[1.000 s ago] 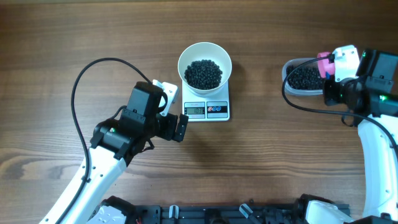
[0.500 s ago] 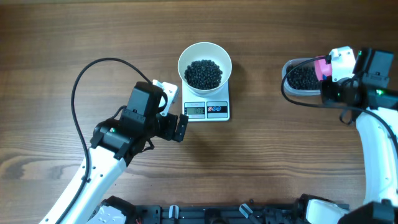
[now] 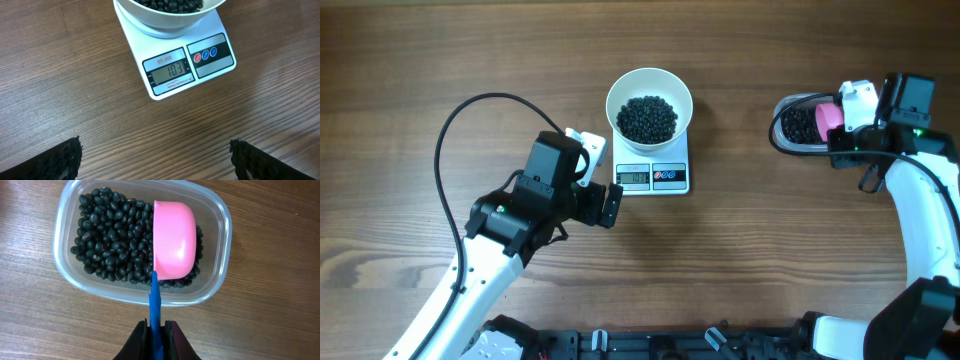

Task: Scoop item into bowl and weigh 150g on scale
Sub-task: 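Dip the pink scoop into the black beans with the right gripper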

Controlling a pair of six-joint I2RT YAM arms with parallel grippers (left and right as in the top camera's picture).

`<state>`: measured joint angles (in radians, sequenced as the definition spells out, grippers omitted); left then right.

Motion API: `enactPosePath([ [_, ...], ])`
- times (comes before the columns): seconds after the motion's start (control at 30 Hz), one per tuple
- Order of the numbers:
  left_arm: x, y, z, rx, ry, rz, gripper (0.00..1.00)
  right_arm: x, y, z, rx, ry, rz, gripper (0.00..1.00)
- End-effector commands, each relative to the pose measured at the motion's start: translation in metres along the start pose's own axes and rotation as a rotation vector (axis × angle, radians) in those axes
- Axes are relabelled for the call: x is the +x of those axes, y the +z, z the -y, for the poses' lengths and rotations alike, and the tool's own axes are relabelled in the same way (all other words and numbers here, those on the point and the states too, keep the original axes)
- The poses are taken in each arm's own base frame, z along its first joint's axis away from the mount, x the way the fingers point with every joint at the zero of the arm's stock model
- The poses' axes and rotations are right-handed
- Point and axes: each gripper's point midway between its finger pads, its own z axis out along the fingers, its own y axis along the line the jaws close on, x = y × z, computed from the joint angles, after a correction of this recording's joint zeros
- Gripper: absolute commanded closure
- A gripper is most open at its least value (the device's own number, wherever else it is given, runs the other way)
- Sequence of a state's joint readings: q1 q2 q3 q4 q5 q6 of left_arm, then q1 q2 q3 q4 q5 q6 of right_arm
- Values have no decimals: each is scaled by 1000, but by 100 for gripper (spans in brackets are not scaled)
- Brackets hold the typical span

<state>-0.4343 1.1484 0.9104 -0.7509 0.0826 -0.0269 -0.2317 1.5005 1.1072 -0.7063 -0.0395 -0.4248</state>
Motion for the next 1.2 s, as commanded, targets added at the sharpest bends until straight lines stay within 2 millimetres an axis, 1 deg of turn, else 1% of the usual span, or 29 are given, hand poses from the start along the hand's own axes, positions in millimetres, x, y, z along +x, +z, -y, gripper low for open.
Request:
enactPosePath([
  [0.0,2,2,-3,-9,8,-8,0,5,13,1,-3,47,-30,96],
  [0.13,3,2,-3,-9,8,-8,0,4,21,-14,-90,57,-29,96],
  [0.3,2,2,-3,-9,8,-8,0,-3,19,-32,-195,73,11,96],
  [0.63,2,2,-3,-9,8,-8,0,5,17,-39,-228,79,-23,96],
  [0.73,2,2,-3,-9,8,-8,0,5,15,-49,-284,86,-19,95],
  [0.9,2,2,-3,-9,8,-8,0,-2,9,-65,-384,96,21,96],
  [1.17,2,2,-3,-9,8,-8,0,-3,9,-65,-389,173,10,96],
])
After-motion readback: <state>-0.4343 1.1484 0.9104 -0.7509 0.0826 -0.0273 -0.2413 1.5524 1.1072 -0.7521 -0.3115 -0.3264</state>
